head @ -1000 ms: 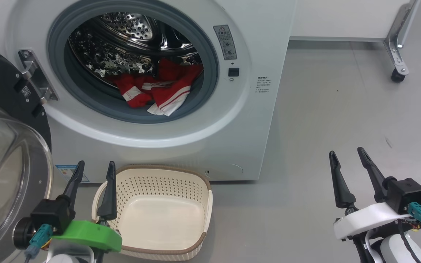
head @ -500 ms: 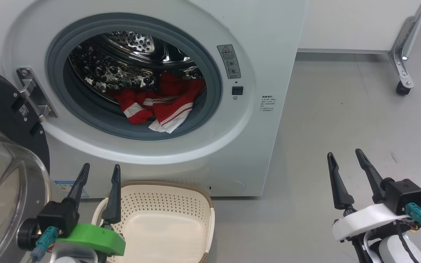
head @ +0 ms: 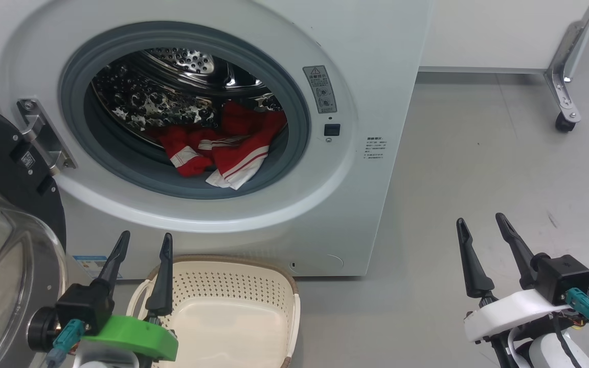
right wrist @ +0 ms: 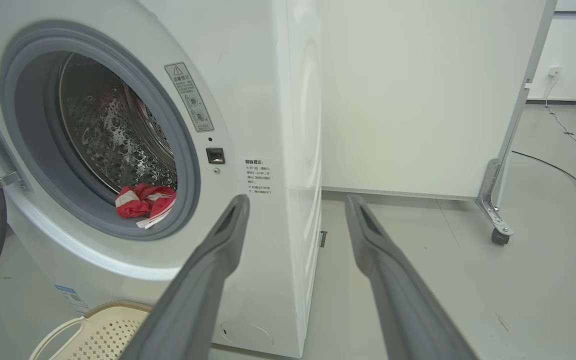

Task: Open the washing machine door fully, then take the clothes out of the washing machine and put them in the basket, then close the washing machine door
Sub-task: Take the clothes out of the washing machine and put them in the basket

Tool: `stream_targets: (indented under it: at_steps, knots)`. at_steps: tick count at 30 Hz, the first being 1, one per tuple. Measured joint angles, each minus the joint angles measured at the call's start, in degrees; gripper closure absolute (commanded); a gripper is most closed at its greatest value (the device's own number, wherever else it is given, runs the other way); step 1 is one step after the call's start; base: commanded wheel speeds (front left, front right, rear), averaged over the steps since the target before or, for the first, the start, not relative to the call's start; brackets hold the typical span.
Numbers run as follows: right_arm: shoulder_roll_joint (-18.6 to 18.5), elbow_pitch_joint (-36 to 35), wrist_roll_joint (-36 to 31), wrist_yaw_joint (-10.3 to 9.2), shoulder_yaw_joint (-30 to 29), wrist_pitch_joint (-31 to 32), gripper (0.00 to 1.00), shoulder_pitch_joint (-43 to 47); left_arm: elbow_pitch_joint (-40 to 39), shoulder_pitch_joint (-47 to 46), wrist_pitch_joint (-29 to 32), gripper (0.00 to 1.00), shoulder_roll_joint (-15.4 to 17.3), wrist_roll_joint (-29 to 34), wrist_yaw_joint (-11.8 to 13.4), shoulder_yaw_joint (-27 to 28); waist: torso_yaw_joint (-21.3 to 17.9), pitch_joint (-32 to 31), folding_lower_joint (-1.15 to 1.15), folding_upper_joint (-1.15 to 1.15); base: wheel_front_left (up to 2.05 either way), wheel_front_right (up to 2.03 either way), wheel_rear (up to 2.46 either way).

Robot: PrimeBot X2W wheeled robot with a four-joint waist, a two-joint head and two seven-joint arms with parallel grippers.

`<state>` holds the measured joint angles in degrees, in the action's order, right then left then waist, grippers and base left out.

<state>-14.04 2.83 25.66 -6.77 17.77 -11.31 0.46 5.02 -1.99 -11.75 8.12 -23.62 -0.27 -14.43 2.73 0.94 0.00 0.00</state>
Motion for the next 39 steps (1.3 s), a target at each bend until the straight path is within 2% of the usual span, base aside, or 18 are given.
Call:
stream_targets:
  at_steps: [29,39]
  knots:
    - [0.03,-0.35,0.0,0.0,-0.01,0.41,0.0,-0.03,-0.33,-0.01,0.0,0.0,0.02,0.0,0.05,0.32,-0.13,1.57,0.0,0.0,0.0,0.0,0.0]
    - [1.3,-2.5,0.12,0.04,0.99,0.99,0.0,-0.36,-2.32,0.13,1.13,0.0,2.05,-0.01,2.08,3.39,-2.17,4.71,0.0,0.0,0.0,0.0,0.0]
